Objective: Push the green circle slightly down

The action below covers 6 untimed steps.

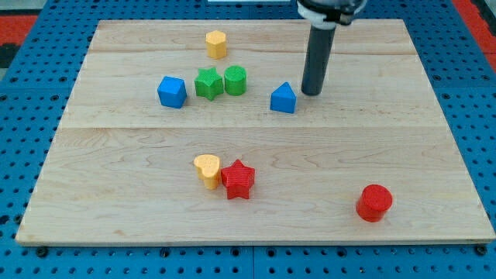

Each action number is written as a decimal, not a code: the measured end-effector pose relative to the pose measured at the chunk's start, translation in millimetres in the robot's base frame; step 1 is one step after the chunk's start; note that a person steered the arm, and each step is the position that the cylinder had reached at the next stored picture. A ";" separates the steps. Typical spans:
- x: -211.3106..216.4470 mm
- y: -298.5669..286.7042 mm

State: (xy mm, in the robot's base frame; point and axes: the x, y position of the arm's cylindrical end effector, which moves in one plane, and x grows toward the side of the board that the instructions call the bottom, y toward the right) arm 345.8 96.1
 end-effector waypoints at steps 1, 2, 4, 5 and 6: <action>-67.4 -33.2; -57.8 -87.6; -30.6 -143.2; 1.6 -136.0; -1.0 -129.6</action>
